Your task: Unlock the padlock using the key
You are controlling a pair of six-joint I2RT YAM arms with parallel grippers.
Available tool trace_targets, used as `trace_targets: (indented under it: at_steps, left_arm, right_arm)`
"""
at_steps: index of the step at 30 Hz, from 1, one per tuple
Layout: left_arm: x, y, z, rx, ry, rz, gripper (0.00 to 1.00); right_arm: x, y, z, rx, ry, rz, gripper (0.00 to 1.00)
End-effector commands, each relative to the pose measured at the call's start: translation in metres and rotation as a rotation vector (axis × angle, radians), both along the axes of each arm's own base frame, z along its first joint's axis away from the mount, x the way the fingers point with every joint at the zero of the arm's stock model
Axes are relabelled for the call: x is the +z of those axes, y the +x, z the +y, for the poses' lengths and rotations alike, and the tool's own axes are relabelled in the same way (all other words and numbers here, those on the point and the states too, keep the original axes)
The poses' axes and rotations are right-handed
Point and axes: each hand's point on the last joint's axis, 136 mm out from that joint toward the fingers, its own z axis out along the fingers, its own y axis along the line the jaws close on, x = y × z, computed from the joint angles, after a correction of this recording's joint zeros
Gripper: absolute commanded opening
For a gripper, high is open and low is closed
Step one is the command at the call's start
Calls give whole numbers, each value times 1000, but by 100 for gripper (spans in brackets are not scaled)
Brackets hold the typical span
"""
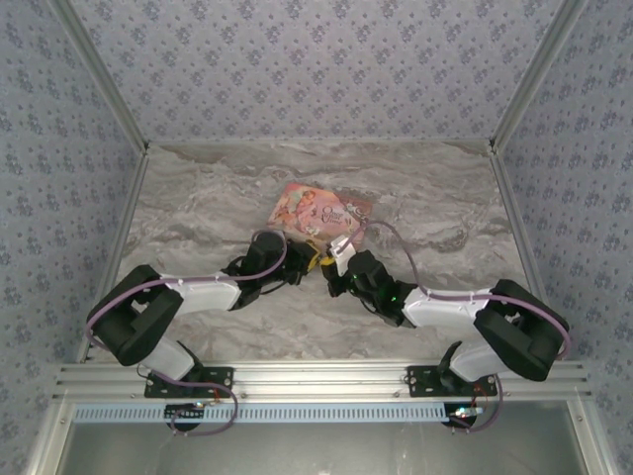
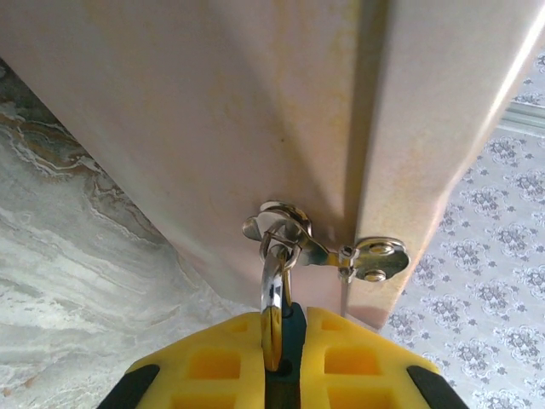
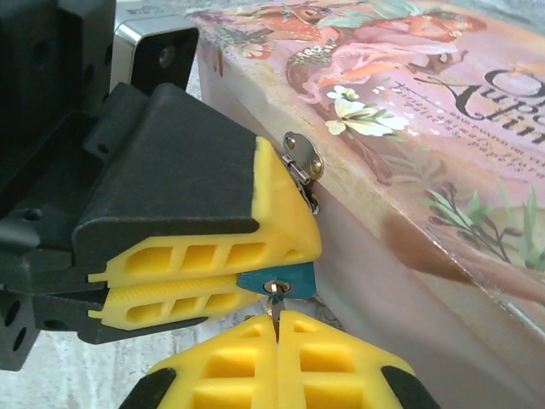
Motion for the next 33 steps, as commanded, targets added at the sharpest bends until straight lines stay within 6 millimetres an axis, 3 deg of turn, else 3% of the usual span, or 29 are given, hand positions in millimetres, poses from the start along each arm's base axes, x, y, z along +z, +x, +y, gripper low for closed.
trace_targets:
  at_steps: [1, 20, 27, 33]
  left_arm:
    - [25, -6, -23, -77, -83, -51, 0]
    - [25, -7, -25, -82, -89, -53, 0]
    - [24, -7, -25, -80, -88, -51, 0]
    - [24, -7, -24, -77, -89, -50, 0]
  right_arm:
    - [13, 2, -2, -58, 183, 89, 0]
    - [-6, 4, -12, -80, 263, 226, 0]
    - [-3, 1, -20, -63, 116, 122, 0]
    - [1, 0, -37, -91, 72, 47, 23]
